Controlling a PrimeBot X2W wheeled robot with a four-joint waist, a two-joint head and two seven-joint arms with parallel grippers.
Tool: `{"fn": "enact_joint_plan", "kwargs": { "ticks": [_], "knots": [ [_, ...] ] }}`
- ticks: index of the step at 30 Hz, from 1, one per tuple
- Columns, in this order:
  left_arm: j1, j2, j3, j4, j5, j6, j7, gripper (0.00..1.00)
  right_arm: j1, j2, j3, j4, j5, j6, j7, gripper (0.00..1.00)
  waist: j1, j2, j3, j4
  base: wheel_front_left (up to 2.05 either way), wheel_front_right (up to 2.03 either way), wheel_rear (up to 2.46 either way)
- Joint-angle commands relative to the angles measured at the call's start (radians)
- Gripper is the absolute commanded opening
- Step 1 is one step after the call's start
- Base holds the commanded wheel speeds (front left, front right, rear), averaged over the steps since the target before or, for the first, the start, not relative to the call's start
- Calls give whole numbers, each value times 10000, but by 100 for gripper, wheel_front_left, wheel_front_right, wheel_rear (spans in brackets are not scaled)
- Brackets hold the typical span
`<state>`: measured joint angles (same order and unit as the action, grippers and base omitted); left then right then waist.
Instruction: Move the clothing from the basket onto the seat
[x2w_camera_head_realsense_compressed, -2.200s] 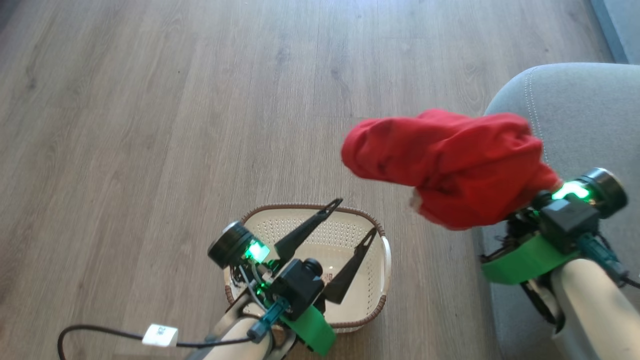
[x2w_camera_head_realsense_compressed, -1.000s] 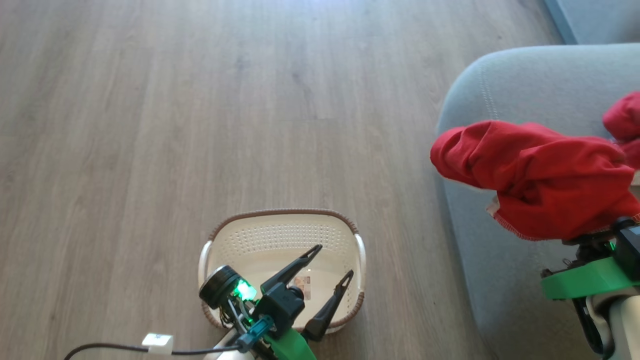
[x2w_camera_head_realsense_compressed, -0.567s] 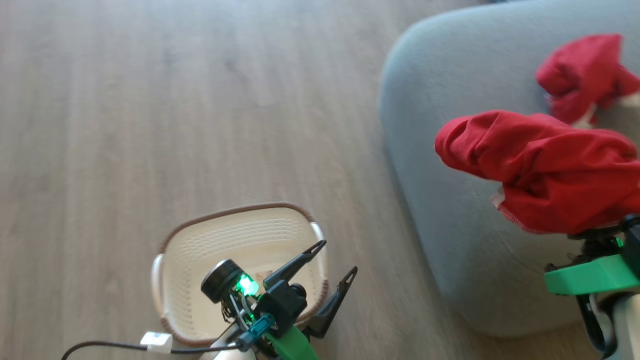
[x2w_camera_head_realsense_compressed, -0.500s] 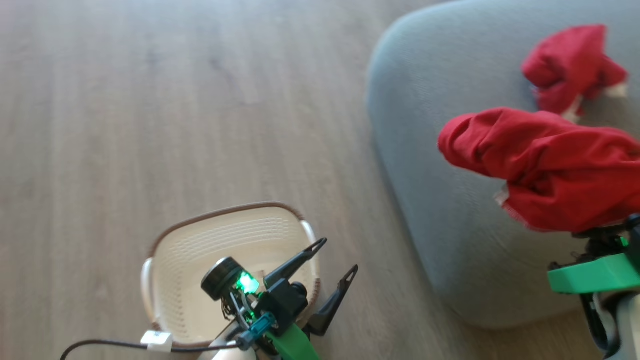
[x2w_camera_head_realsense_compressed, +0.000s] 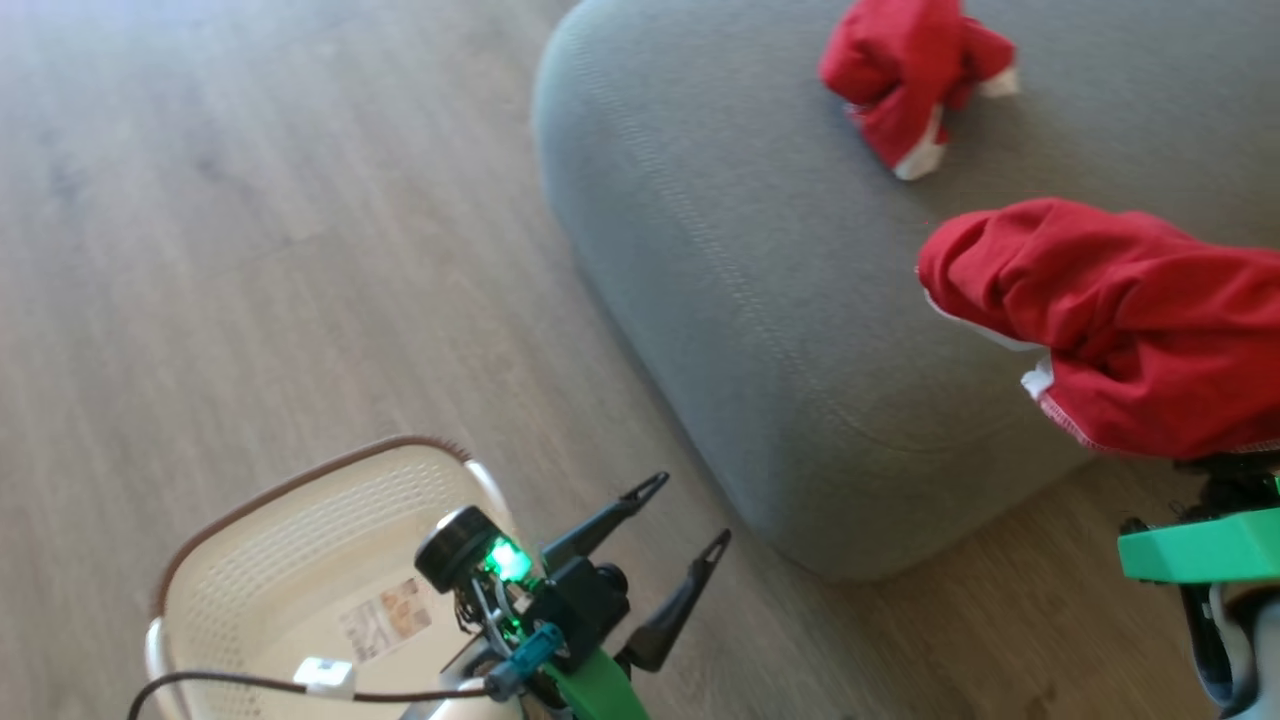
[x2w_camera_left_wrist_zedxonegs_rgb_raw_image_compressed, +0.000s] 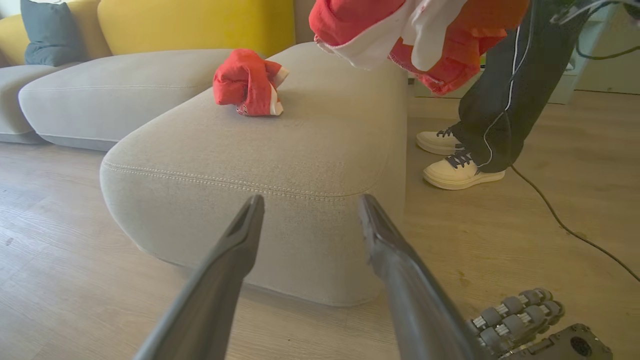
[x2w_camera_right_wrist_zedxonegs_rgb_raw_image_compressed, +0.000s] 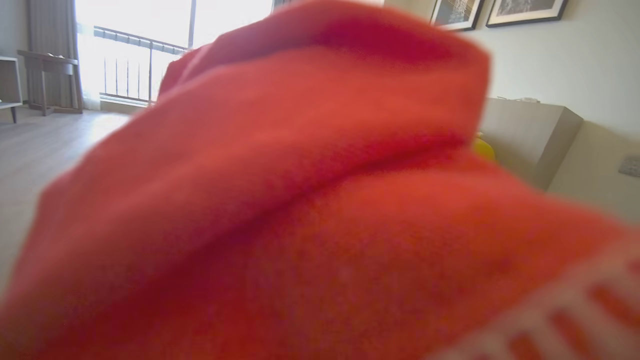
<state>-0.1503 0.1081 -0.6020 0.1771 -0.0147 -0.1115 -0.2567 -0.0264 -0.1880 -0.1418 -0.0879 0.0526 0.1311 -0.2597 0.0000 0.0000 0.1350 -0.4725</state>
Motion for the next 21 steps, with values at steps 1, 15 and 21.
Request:
{"fn": "enact_joint_plan", "kwargs": {
  "ticks": [1,15,21],
  "knots": [
    [-272,31,217,-357,50,2,-51,100,15,-74,78,-364,27,-4,-21,0,0,0,-19,-395,0,0,0],
    [-289,53,-287,-342,131,35,-51,100,95,39,-520,-388,0,-4,-21,0,0,0,-66,-239,0,0,0],
    [-474,258,-299,-398,142,19,-51,100,-382,116,-1271,-262,-98,-4,-21,0,0,0,438,89,0,0,0]
  ]
}}
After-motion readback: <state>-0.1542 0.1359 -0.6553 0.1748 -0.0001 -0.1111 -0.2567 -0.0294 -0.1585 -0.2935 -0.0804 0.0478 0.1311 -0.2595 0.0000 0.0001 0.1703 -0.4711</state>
